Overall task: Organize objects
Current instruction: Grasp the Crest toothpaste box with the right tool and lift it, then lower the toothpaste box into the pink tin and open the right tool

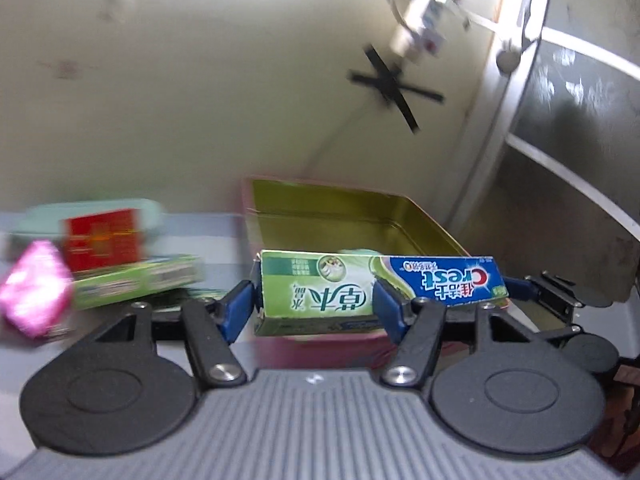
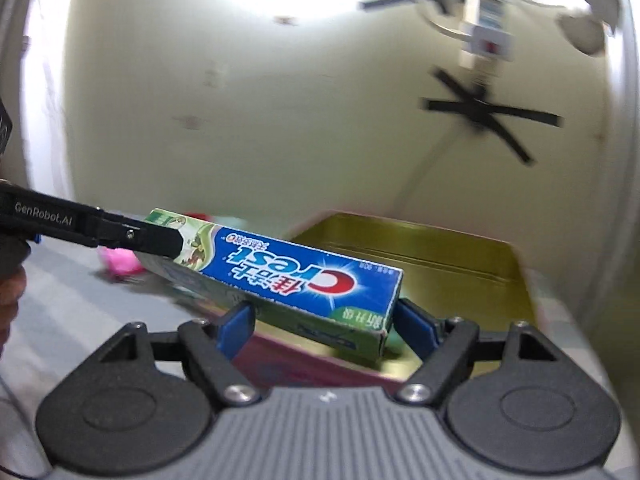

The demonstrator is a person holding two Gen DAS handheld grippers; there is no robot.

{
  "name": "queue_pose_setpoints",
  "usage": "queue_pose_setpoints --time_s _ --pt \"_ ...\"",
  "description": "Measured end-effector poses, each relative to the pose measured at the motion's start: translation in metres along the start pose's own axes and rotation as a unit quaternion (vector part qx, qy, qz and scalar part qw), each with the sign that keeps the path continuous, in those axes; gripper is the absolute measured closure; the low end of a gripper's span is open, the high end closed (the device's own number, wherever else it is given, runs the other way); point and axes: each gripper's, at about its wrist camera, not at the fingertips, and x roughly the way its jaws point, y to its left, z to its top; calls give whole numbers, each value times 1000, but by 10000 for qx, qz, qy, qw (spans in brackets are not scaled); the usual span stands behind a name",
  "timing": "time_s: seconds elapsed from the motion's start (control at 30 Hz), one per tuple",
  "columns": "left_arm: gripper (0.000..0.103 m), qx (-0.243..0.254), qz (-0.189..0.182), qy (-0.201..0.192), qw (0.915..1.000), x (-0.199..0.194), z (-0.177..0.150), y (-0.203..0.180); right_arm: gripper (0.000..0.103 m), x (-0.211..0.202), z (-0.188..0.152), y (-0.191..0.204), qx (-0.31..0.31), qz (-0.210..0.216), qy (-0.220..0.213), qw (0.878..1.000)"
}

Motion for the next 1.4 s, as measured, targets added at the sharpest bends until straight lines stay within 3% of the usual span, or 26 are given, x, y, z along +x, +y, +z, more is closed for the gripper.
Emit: queue_pose_setpoints --time_s 0.17,0.37,0.47,0.7,0.83,0.9,0.97,1.03,1.13,1.33,1.4 --pt "36 -33 -107 545 9985 65 11 -21 24 32 -6 -56 322 -106 543 9979" --pt "35 221 387 626 9970 102 3 -28 22 66 -23 -65 365 -147 771 9962" --pt "35 231 482 726 9959 118 6 -24 18 87 -17 -64 509 -111 649 9965" --pt "35 523 569 390 9962 108 2 -30 16 84 -21 -85 867 -115 255 9958" --pt "34 817 893 -205 9924 89 3 -39 13 58 -19 -92 1008 -455 -623 9919" --pt "32 834 1145 -534 9885 81 11 -40 0 42 -13 -86 1048 -894 -1190 9833" --pt "19 995 1489 -850 9802 78 18 -42 0 38 -5 -83 875 -1316 -1550 9752" --pt "17 1143 1771 -1038 9720 82 21 -41 0 45 0 -79 637 -1558 -1627 9722" --pt "17 1238 2057 -994 9656 92 22 -34 0 69 3 -74 228 -1805 -1486 9720" --pt "17 1279 2151 -729 9654 110 20 -30 0 90 1 -66 -326 -1992 -1235 9716" --pt "17 1169 1968 -655 9713 104 21 -31 0 95 -1 -63 -568 -2036 -1159 9705"
